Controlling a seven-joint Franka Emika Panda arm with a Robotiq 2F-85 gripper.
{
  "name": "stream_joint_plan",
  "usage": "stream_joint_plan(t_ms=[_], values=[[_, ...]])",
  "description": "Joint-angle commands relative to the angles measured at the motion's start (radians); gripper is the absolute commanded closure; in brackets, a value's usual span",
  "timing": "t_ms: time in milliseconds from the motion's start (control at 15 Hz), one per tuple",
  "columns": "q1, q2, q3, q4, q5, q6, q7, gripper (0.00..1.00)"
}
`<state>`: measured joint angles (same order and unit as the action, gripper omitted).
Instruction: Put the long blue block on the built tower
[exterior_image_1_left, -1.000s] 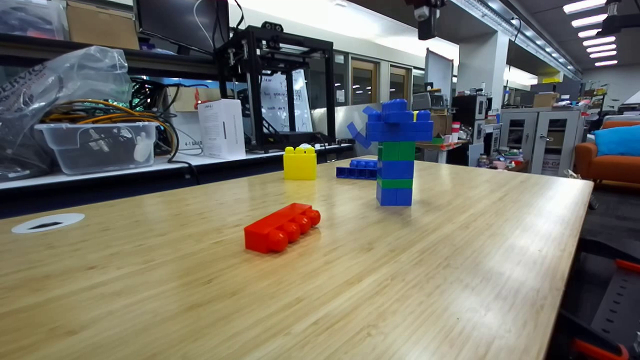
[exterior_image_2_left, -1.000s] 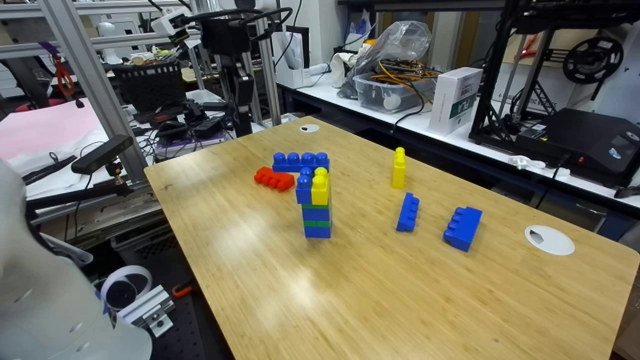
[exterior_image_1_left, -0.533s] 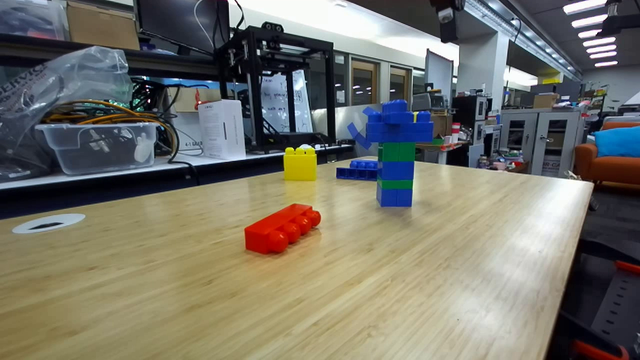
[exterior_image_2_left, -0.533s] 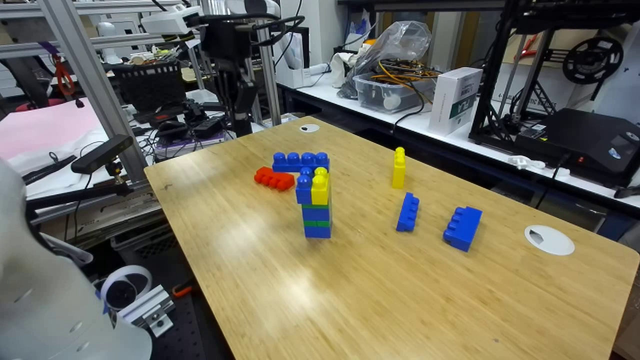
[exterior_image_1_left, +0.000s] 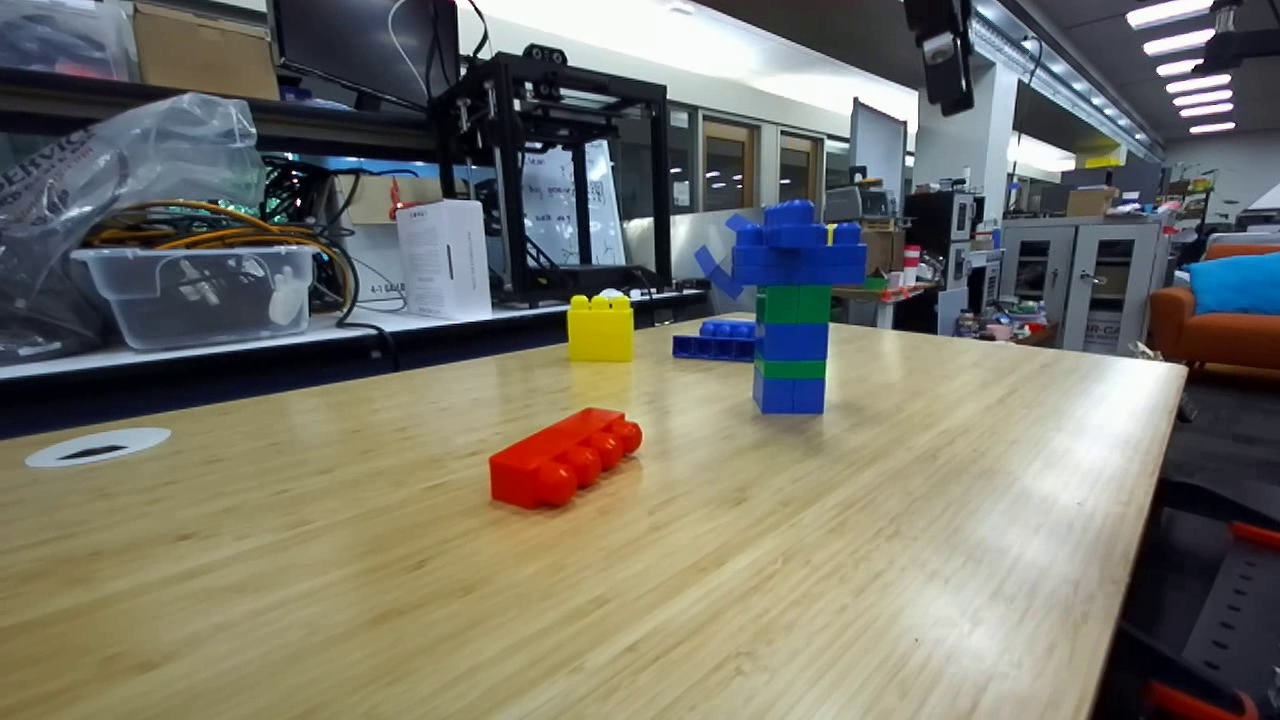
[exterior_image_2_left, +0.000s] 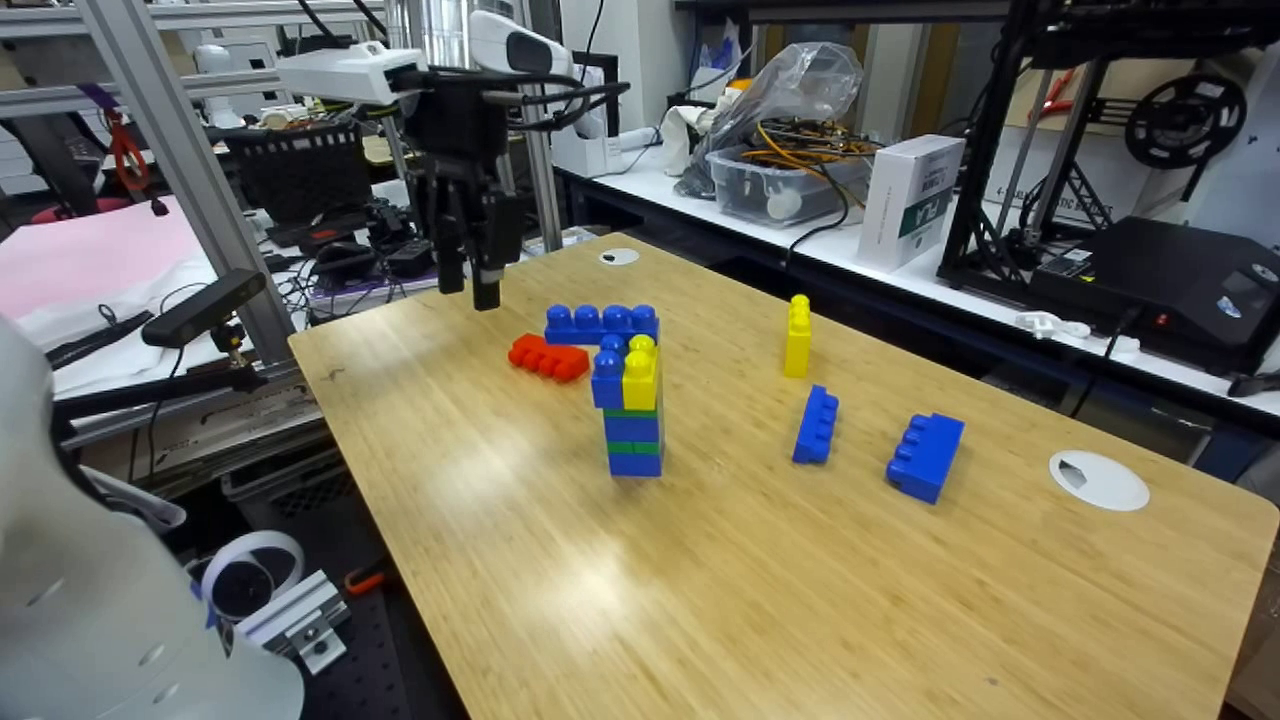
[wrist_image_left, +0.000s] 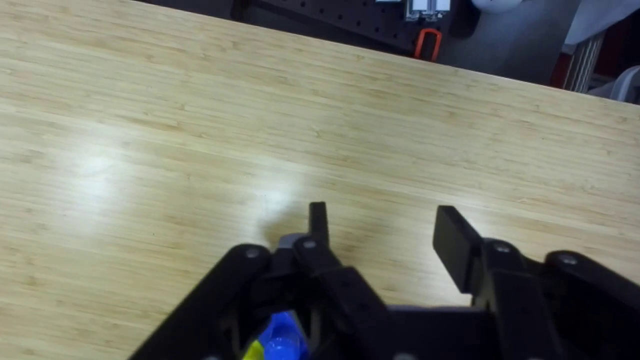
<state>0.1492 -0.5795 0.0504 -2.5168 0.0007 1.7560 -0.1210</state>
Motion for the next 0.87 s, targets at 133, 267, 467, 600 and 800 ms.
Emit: stream_joint_plan(t_ms=[133,267,467,600,800], values=[[-0.023,-0.06,-0.033,-0.075,-0.041,-0.006,-0.07,0.01],[-0.028,-0.093,-0.038,-0.113,-0.06,0.017,-0.076,0.0],[-0.021,-0.144,-0.041,-0.166,-0.077,0.054,-0.09,0.0],[-0.016,-0.186,-0.044,-0.205,-0.063,0.084,-0.082,0.0],[-0.019,-0.153,-0.037,-0.166,-0.059,0.037,-0.064,0.0]])
